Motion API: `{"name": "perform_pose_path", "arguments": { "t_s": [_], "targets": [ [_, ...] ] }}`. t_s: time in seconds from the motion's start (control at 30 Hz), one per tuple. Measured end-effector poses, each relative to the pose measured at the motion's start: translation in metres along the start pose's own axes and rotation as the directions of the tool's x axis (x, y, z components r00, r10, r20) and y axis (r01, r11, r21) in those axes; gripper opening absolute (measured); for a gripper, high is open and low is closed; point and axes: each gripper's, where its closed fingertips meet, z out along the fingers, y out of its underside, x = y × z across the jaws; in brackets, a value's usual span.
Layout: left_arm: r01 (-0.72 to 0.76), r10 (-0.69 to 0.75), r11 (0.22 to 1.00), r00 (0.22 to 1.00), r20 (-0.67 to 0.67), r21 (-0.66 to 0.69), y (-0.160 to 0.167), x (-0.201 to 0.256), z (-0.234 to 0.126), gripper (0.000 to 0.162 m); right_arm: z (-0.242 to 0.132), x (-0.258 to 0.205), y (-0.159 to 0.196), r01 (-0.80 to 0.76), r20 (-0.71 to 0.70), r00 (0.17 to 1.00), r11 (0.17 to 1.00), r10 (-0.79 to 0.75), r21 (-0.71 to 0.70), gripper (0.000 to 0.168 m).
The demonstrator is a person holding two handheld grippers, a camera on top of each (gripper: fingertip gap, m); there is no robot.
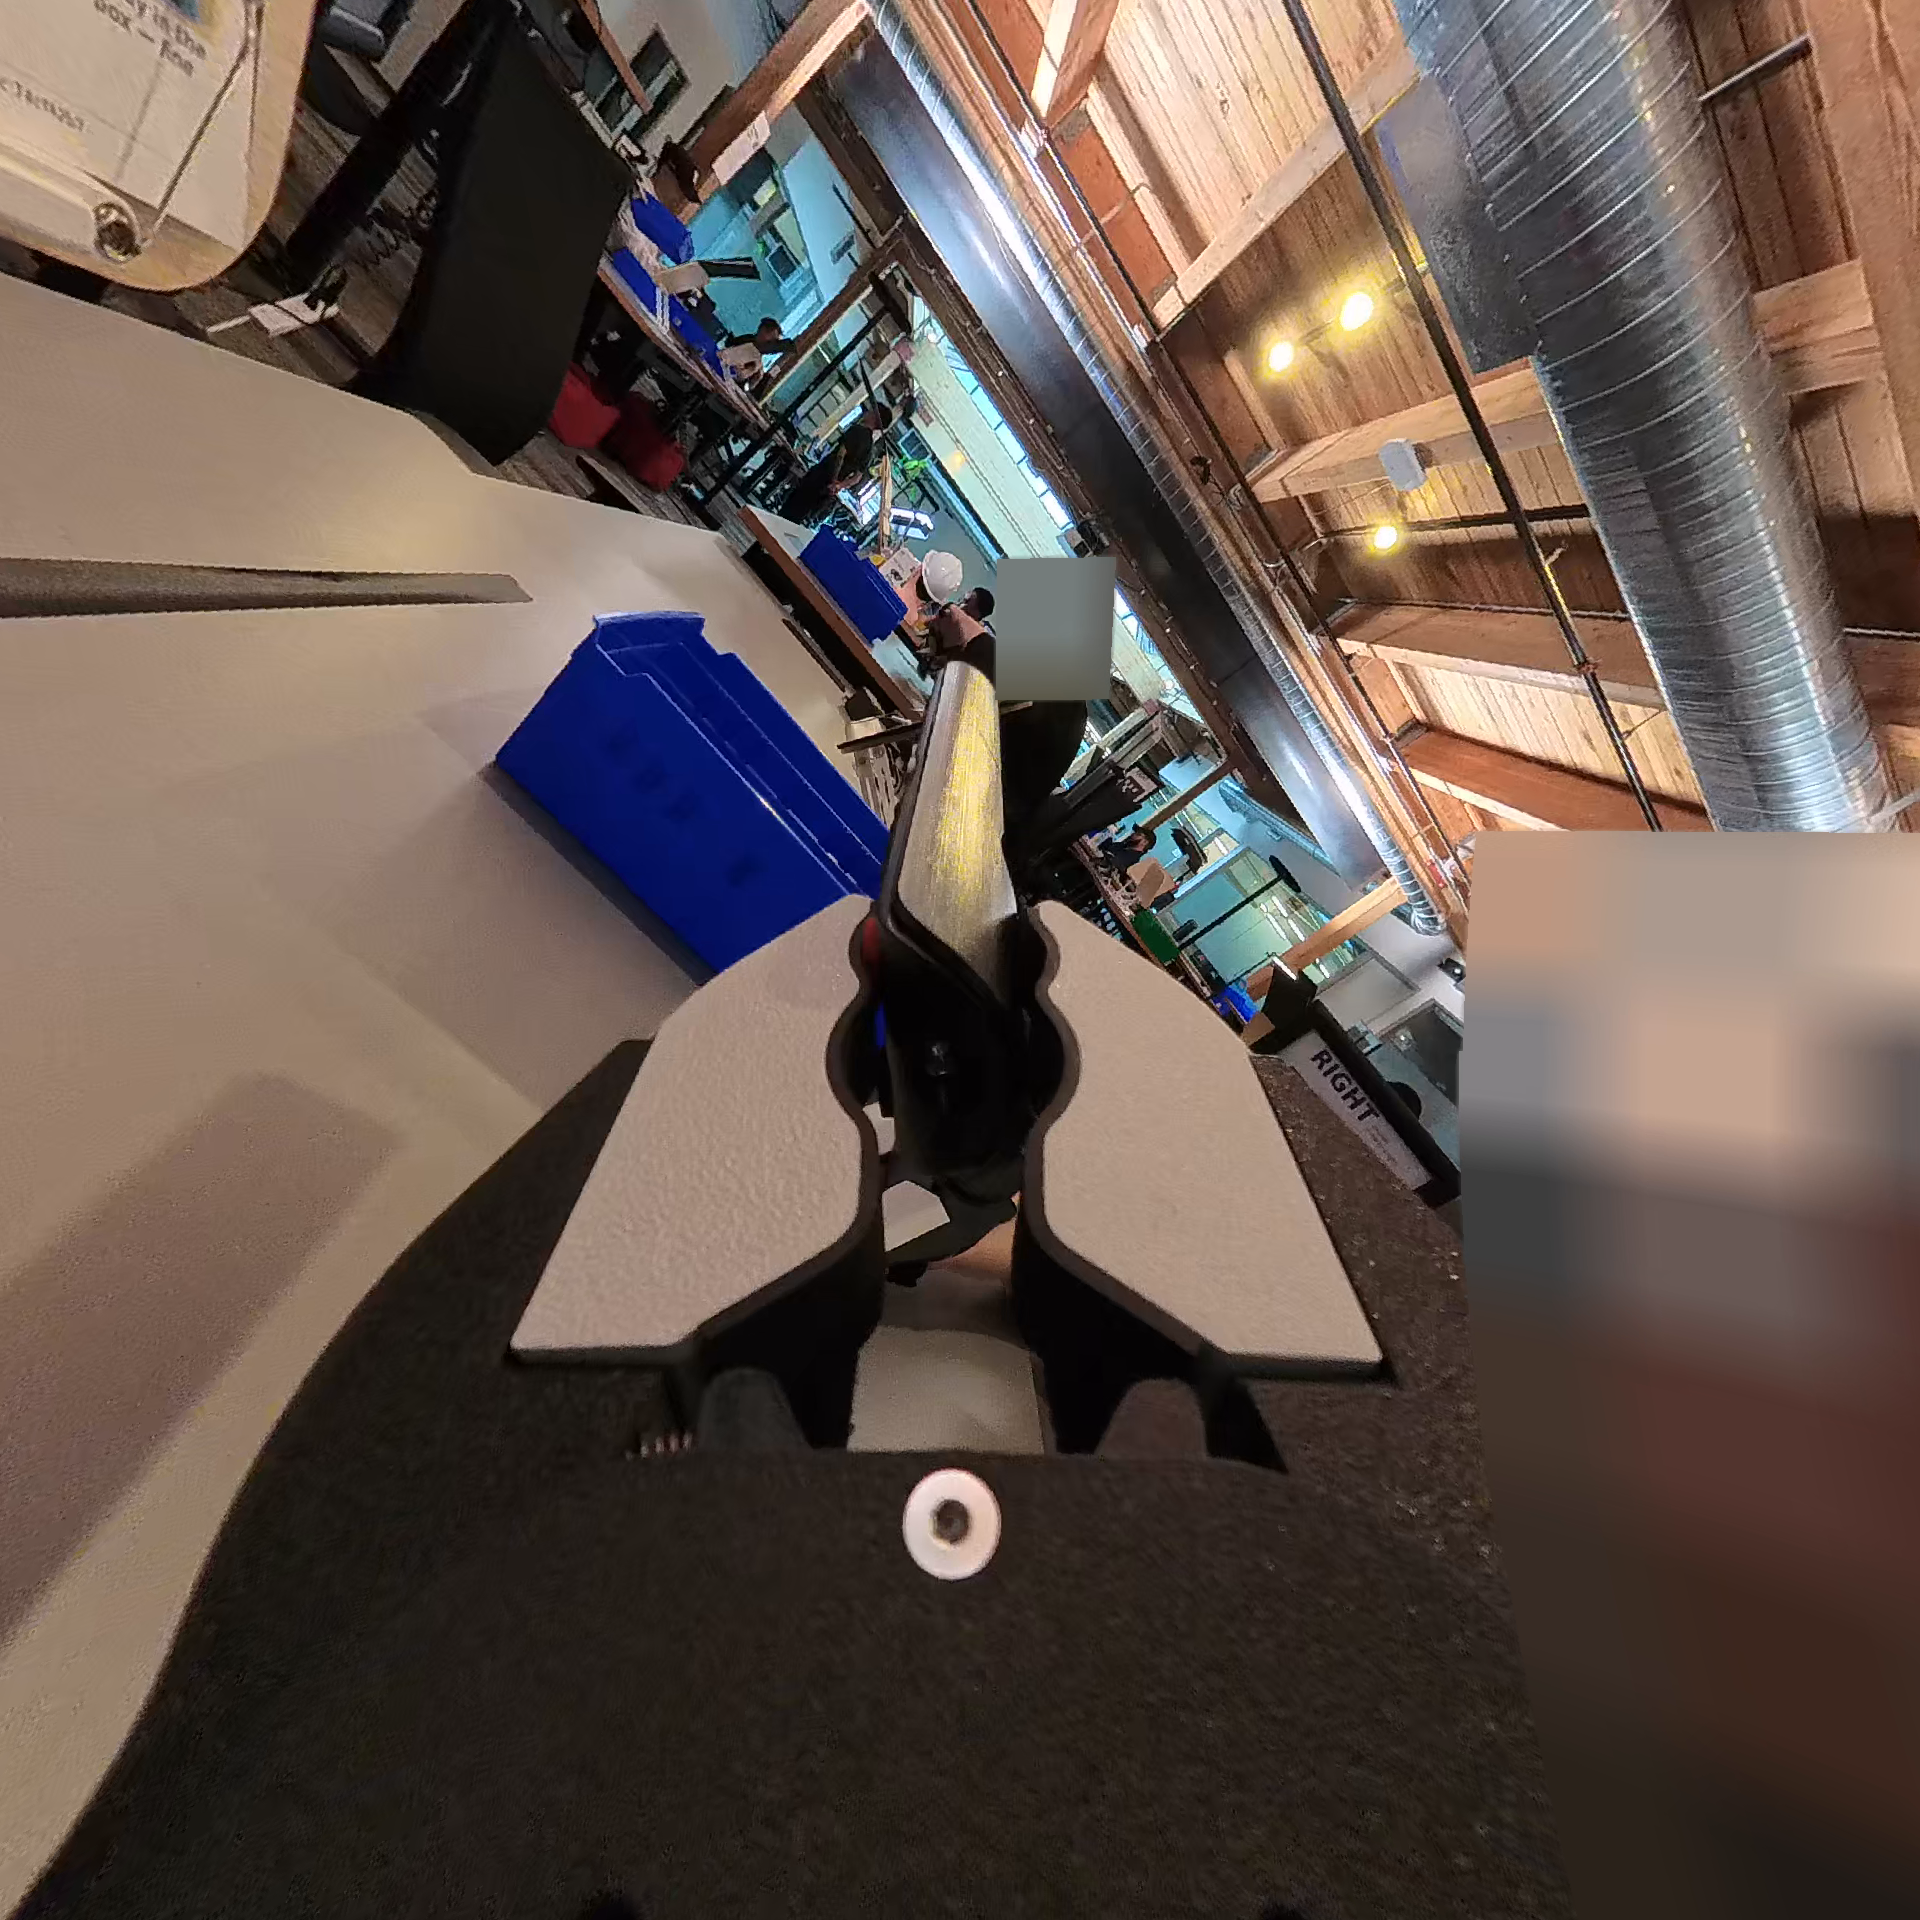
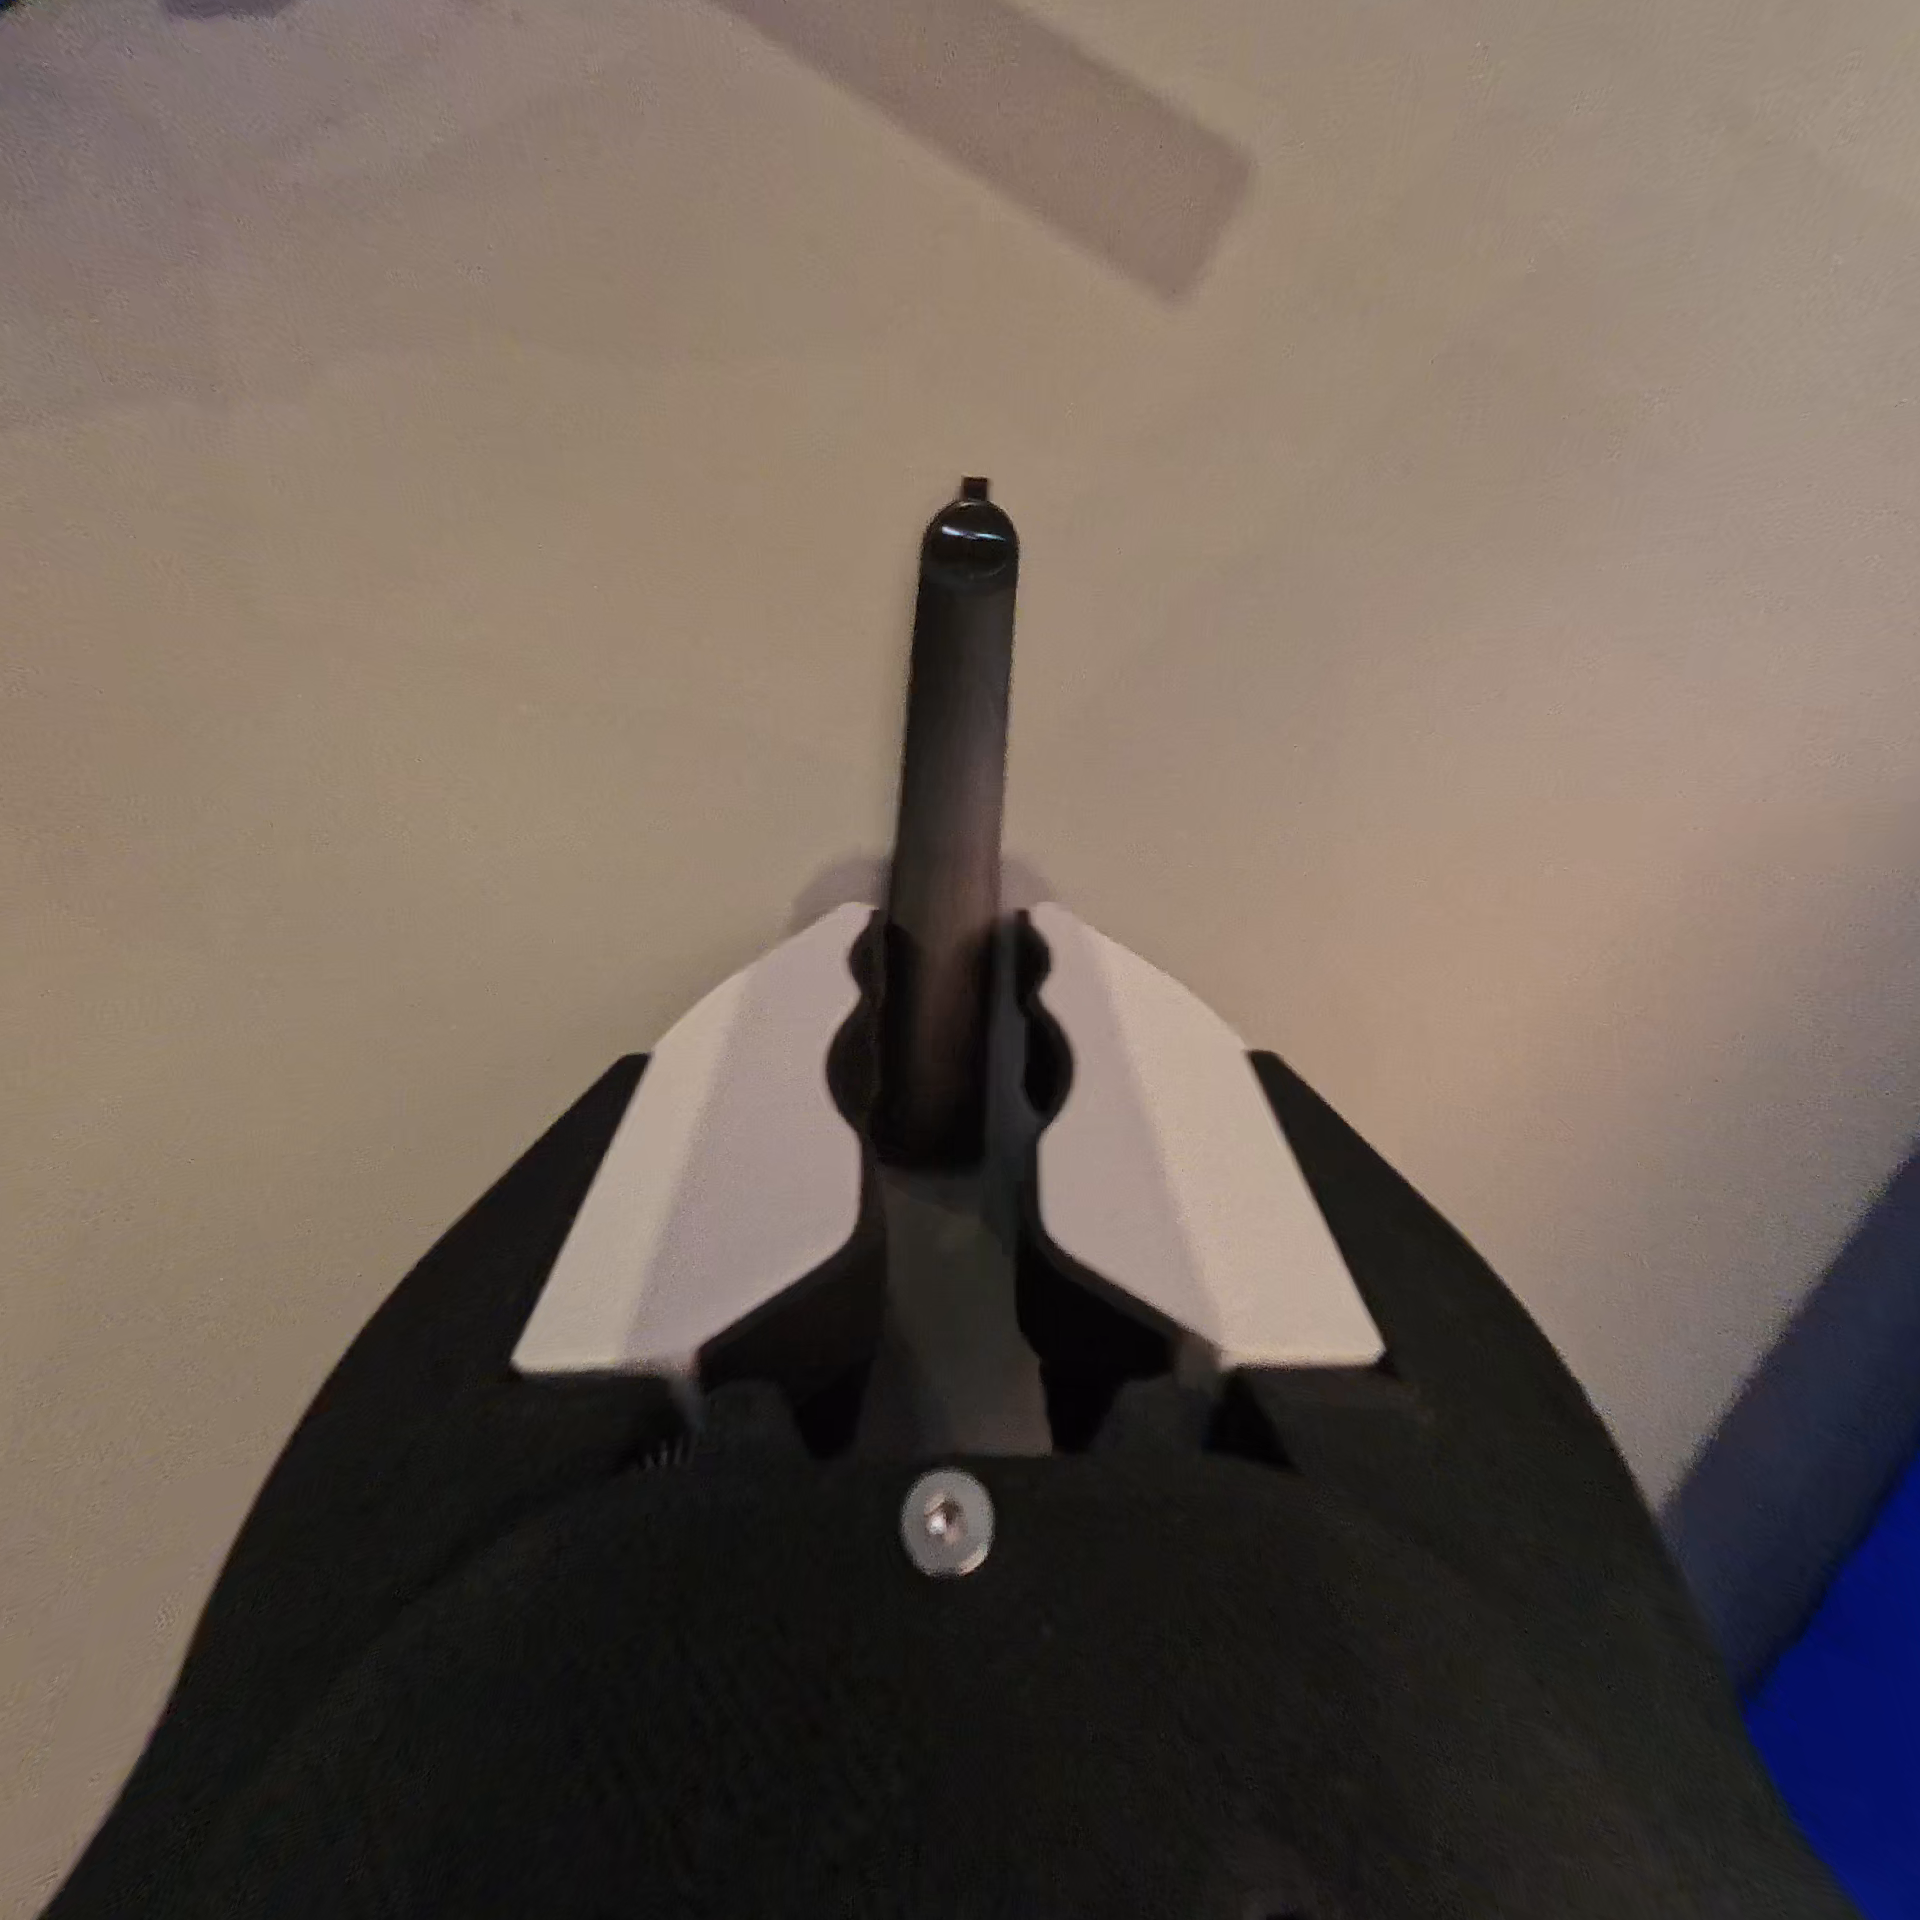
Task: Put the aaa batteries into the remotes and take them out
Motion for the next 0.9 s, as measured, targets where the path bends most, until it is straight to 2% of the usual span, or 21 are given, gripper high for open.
{"name": "perform_pose_path", "arguments": {
  "t_s": [0.17, 0.27, 0.4, 0.6, 0.73, 0.83, 0.9],
  "targets": [
    [0.003, -0.003, 1.0, 1.0, 0.019, -0.001, -0.001, -0.007, -0.001, 0.024, -0.002, -0.002, -0.001, 0.031, 0.029, 0.999, 0.999, -0.032, 0.016, 0.021],
    [-0.009, 0.009, 1.0, 0.999, 0.037, -0.017, 0.001, -0.009, -0.002, 0.024, -0.018, 0.002, -0.015, 0.072, 0.057, 0.996, 0.997, -0.074, 0.036, 0.021],
    [-0.01, 0.011, 1.0, 0.998, 0.058, -0.02, 0.001, -0.013, -0.004, 0.024, -0.069, 0.024, -0.057, 0.163, 0.061, 0.984, 0.983, -0.168, 0.084, 0.021],
    [0.001, 0.001, 0.999, 0.999, 0.052, -0.033, 0.004, -0.013, -0.001, 0.024, -0.149, 0.102, -0.133, 0.256, -0.094, 0.965, 0.956, -0.245, 0.142, 0.021],
    [0.05, -0.049, 0.998, 0.998, 0.028, -0.036, 0.013, -0.014, 0.01, 0.024, -0.181, 0.099, -0.183, 0.397, -0.042, 0.914, 0.868, -0.404, 0.297, 0.02],
    [0.088, -0.087, 0.996, 0.996, 0.018, -0.007, 0.021, -0.013, 0.023, 0.024, -0.179, 0.079, -0.181, 0.505, -0.001, 0.844, 0.794, -0.536, 0.338, 0.02],
    [0.101, -0.101, 0.995, 0.995, 0.012, -0.002, 0.027, -0.012, 0.032, 0.024, -0.17, 0.072, -0.165, 0.582, 0.021, 0.793, 0.767, -0.609, 0.271, 0.021]
  ]
}}
